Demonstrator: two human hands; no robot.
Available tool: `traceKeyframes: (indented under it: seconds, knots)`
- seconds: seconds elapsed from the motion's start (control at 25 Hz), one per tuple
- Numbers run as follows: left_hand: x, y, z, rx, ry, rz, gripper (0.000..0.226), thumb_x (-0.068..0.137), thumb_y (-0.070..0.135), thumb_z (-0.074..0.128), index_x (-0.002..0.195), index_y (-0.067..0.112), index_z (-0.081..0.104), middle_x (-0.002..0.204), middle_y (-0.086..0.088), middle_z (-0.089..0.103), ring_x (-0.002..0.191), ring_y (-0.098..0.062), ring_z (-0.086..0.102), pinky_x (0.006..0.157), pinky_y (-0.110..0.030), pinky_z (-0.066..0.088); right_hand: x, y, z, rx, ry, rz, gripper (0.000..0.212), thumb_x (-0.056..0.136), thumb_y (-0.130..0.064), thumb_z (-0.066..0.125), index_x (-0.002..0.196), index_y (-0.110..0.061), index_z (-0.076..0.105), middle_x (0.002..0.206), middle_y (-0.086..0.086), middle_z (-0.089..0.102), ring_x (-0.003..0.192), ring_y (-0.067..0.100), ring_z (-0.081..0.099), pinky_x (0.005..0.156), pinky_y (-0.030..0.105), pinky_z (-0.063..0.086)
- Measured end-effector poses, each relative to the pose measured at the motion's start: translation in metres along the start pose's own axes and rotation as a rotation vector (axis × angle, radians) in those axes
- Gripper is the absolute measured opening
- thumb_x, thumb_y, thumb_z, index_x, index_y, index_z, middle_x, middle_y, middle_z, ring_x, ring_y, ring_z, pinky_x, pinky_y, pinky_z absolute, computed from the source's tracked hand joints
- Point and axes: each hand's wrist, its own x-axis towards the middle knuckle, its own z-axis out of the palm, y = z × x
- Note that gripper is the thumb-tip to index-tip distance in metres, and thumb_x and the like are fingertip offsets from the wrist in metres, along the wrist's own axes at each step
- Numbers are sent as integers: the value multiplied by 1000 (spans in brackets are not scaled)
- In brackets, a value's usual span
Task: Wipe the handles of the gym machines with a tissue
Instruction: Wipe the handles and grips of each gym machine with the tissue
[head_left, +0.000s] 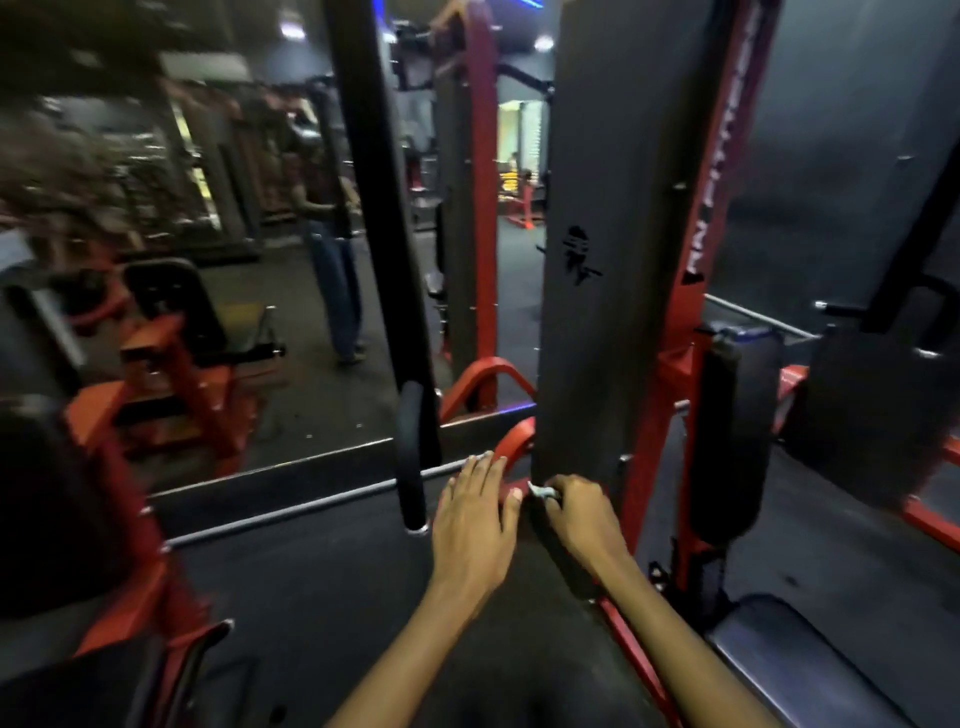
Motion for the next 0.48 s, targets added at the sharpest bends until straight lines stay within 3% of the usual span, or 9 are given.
traceKeyframes:
  seconds: [0.12, 0.24, 0.36, 0.48]
  knots:
    - [13, -33, -37, 2, 295, 37, 53, 97, 37, 33, 143, 15, 46, 154, -1, 36, 145, -16, 27, 116, -45, 30, 11, -26, 9, 146, -39, -151, 21, 84, -11, 56, 100, -13, 69, 102, 9, 67, 98, 27, 62, 83, 33, 47]
    - [55, -76, -81, 2, 506, 72, 50, 98, 29, 37, 145, 12, 42, 157, -6, 29, 147, -20, 22, 115, -47, 28, 22, -50, 13, 289, -11, -280, 26, 84, -1, 58, 105, -10, 70, 103, 8, 67, 98, 21, 62, 86, 27, 44]
    - [113, -99, -119, 77, 573, 190, 49, 100, 23, 38, 148, 16, 33, 160, -6, 18, 149, -18, 9, 118, -48, 20, 37, -77, 15, 382, 36, -400, 31, 85, -1, 59, 113, -12, 66, 105, 1, 67, 97, 12, 61, 83, 18, 42]
    - [167, -114, -133, 147, 547, 364, 56, 101, 37, 38, 152, 29, 19, 163, 9, -3, 149, -15, -2, 120, -44, 10, 72, -112, 21, 353, 137, -571, 28, 85, 0, 58, 110, -9, 67, 106, 3, 67, 99, 16, 60, 89, 16, 40]
